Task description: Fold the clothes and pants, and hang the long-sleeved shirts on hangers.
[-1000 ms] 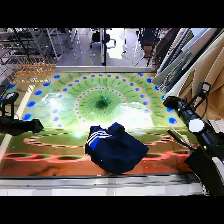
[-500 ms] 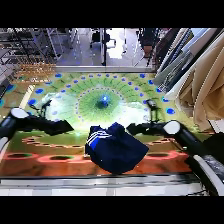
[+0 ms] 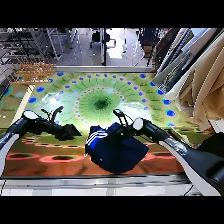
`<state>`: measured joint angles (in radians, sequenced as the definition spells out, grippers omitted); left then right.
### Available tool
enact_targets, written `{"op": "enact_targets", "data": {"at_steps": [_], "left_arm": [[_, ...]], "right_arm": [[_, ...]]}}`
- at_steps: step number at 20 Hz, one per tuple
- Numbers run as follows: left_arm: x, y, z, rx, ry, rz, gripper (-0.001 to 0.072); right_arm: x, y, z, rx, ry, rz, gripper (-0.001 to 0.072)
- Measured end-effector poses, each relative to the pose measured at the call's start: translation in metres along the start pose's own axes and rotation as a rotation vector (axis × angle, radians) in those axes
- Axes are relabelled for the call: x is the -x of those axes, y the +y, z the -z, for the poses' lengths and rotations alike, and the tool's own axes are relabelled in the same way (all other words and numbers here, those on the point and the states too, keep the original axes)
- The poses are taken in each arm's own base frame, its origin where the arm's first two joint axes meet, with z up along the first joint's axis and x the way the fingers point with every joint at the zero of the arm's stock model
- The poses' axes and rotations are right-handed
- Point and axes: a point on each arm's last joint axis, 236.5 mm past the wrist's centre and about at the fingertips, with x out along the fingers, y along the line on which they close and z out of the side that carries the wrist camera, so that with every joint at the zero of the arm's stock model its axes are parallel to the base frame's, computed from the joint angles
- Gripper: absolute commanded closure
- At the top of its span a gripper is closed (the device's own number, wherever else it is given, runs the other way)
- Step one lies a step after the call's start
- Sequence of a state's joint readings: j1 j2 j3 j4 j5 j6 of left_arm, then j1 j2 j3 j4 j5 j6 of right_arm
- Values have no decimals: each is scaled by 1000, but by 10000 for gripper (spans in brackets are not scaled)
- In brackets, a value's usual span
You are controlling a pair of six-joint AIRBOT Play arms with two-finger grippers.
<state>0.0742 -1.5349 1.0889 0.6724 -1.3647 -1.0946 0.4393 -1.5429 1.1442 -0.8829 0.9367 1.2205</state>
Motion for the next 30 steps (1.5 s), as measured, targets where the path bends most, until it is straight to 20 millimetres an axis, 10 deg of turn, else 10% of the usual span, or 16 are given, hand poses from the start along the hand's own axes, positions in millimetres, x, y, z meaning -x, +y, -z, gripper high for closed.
{"op": "enact_targets", "data": {"at_steps": [6,10,16,27,28,30], "left_arm": [[-6,-8,-11,14,-39,39,11],[-26,-3,-30,27,-91,24,11],[-56,3,-70,-4,-132,-13,11],[-100,-4,-91,-51,31,-26,18],[-105,-8,-88,-57,63,-19,109],[-117,-15,-78,-65,129,-5,608]], "right_arm": [[102,-67,1,1,27,241,703],[158,-113,59,-137,74,385,702],[155,-126,150,-249,241,411,701],[148,-133,158,-266,218,422,701],[148,-133,158,-266,218,422,701],[147,-133,156,-265,211,420,701]]}}
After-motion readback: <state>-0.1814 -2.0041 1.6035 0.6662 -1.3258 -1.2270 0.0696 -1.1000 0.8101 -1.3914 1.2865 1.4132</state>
